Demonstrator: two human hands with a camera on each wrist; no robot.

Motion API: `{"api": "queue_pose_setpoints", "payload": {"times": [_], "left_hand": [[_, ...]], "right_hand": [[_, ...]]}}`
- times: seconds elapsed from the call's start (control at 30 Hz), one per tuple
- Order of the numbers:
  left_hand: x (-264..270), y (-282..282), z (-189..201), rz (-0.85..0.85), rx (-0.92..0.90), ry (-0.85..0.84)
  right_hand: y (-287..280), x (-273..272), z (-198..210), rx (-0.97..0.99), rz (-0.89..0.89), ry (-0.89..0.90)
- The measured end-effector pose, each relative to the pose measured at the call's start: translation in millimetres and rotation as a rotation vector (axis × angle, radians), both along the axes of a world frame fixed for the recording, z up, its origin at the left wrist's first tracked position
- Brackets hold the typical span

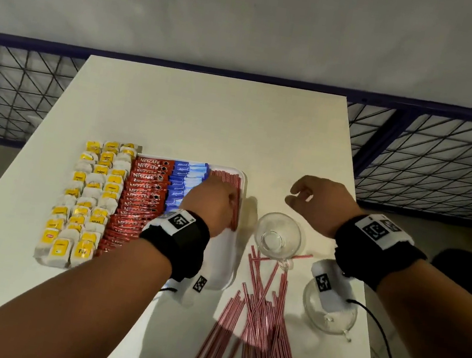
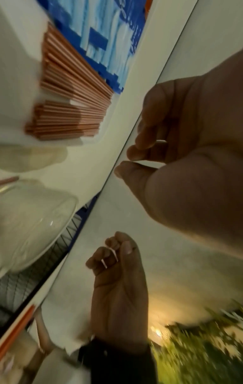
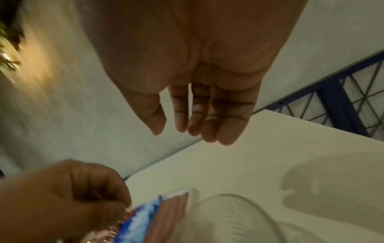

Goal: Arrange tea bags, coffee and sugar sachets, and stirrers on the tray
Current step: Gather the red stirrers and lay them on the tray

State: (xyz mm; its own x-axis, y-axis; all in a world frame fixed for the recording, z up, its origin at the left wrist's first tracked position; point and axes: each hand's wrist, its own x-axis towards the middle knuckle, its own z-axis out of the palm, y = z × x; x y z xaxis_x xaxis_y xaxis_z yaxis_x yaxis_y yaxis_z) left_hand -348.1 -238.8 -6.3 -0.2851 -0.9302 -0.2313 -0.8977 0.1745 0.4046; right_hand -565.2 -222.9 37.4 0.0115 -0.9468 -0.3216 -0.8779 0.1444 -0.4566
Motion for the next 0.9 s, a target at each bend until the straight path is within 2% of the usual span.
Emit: {"api": "queue_pose_setpoints", "payload": {"times": [0.1, 0.2, 0.27, 0.37, 0.43, 0.5, 0.6, 0.7, 0.9], "left_hand": [[9, 43, 7, -0.029, 0.004, 0.086], [23, 85, -4, -0.124, 0.053, 0.007], [28, 111, -13, -0.222, 0.088, -0.060], [24, 133, -20, -0.380, 0.119, -0.075], [14, 135, -23, -0.500, 0.117, -0.054], [1, 128, -29, -0.579, 0.114, -0.071], [-21, 114, -40, -0.666, 0.101, -0.220], [-35, 105, -47, -0.671, 0.123, -0.301], [-46, 109, -56, -0.652, 0.075, -0.351]], "right_hand": [[37, 19, 23, -0.076, -0.050, -0.107], [84, 35, 24, -0.041, 0.005, -0.133], [116, 44, 12, 0.002, 0.064, -0.089], [159, 49, -11, 0.160, 0.150, 0.080], [180, 50, -25, 0.218, 0.170, 0.165], [196, 51, -34, 0.246, 0.084, 0.160], [213, 49, -46, 0.247, 0.019, 0.161], [228, 46, -57, 0.267, 0.019, 0.165], [236, 46, -73, 0.285, -0.009, 0.153]]}}
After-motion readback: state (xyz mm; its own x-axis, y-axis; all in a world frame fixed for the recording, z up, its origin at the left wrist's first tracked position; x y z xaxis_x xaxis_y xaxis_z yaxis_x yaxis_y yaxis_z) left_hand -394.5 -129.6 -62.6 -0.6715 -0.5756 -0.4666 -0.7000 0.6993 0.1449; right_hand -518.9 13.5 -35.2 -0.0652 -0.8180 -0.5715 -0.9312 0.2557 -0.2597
